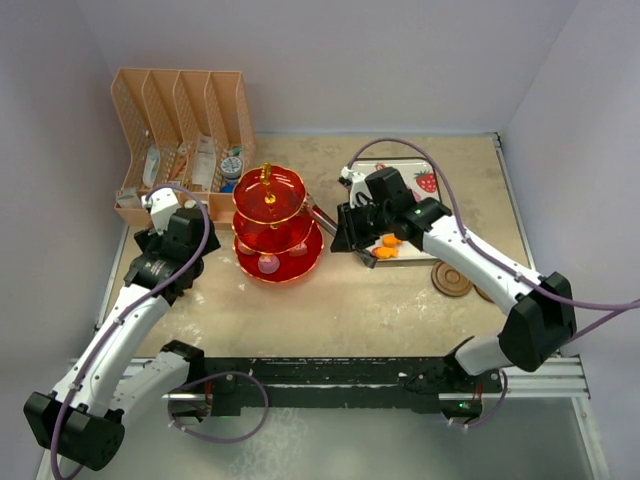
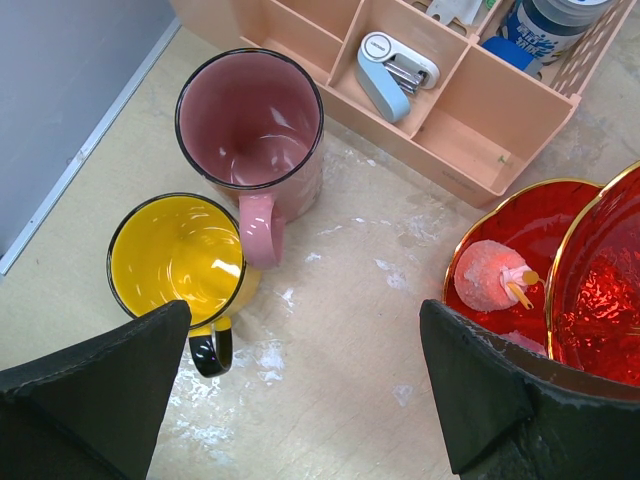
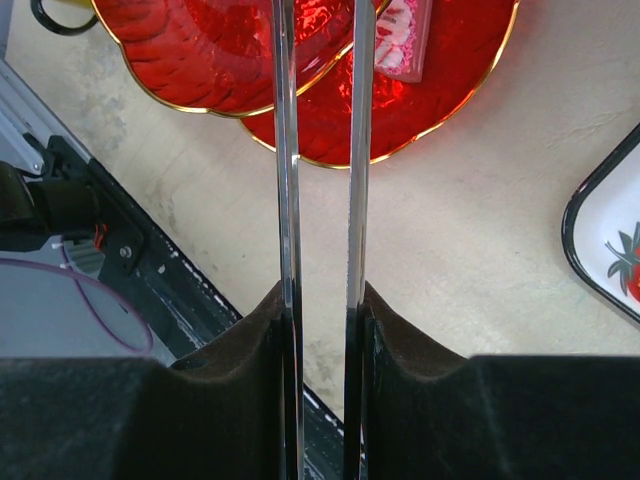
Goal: Serve the afternoon tea
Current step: Place the desert on the desert table.
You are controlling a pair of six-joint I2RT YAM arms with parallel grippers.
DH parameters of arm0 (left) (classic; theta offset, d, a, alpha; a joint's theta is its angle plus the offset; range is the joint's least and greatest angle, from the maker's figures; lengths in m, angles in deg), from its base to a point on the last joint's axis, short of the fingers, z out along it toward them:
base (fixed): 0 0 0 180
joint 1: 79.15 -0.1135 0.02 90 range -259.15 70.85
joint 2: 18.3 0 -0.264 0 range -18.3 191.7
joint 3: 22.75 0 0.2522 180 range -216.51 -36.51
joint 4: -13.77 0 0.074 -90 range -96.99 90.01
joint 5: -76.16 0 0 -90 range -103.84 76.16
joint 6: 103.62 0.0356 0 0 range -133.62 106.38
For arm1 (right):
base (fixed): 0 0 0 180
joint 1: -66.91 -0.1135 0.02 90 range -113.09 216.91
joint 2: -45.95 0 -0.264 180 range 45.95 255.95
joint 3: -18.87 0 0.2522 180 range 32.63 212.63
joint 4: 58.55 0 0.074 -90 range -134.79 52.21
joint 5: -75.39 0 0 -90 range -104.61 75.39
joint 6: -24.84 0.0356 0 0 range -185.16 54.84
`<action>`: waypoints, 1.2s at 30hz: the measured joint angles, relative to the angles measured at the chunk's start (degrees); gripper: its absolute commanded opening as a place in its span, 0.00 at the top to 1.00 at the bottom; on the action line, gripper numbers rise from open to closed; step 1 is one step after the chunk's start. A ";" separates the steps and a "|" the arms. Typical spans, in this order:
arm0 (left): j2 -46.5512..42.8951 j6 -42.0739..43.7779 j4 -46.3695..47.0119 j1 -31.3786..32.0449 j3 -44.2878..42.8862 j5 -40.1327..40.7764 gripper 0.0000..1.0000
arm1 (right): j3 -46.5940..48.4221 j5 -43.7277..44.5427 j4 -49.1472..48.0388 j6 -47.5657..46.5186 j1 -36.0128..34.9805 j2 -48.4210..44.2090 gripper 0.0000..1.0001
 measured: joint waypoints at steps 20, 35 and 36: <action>0.00 0.00 0.00 0.00 0.00 0.00 0.06 | 4.37 0.66 -2.08 0.17 -3.69 8.68 0.80; 0.00 0.00 0.00 0.00 0.00 0.00 0.06 | 6.93 2.34 -3.43 0.55 -4.70 12.46 0.61; 0.00 0.02 0.00 0.00 0.00 0.00 0.06 | 6.93 2.32 -3.43 0.57 -4.74 12.46 0.60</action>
